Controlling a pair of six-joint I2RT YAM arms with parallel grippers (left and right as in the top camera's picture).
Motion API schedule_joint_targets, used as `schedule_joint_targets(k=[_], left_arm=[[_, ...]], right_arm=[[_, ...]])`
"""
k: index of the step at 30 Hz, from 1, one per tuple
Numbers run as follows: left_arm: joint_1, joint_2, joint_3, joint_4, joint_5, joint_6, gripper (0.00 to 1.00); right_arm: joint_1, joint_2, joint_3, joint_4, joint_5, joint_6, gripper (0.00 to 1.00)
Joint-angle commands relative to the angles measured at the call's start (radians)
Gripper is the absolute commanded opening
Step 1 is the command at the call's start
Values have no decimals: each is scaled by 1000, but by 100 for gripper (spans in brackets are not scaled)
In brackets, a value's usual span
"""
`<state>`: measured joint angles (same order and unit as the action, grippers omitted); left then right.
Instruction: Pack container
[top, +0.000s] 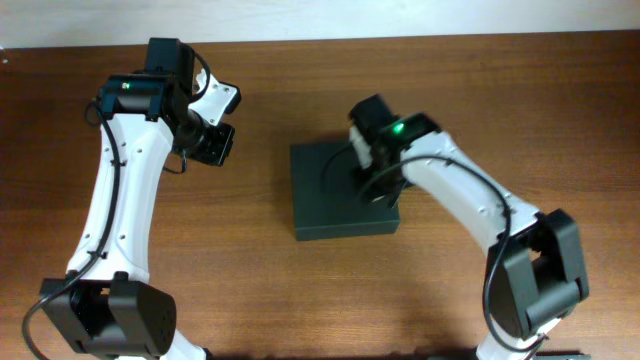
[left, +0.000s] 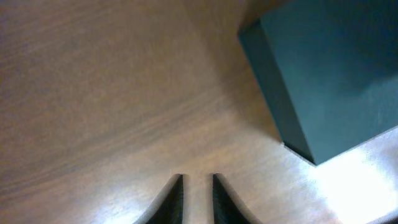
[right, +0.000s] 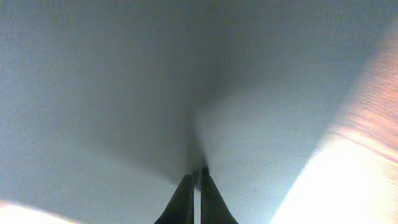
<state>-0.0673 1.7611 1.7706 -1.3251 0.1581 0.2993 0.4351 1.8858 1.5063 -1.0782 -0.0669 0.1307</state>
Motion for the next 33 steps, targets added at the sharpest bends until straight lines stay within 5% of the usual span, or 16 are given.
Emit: schedule_joint_targets(k=[1,4,5,8,19,26,33], left_arm=[[-2,-24,-3,42,10,9,41],[-2,-24,-3,104,2,9,57],[-2,-24,-3,126,-9,9,78],[-2,-24,-3,183,-63,9,99],[-2,-95,-27,137,-80,21,99],[-2,-378,-264,214,-80,20,99],[-2,-720,-566,312,-80,-5,99]], right_arm=[[-117,5,104,-23,132,-8,11],[-211,5,179,-24,140,-34,42],[-243,5,201,-14,140,-63,64],[-332,5,258,7,139,-99,93],[-501,-66,290,-74,105,-137,93],[-466,-259,209,-52,105,-143,94],[-393,-564,-85,76,105,-142,94]])
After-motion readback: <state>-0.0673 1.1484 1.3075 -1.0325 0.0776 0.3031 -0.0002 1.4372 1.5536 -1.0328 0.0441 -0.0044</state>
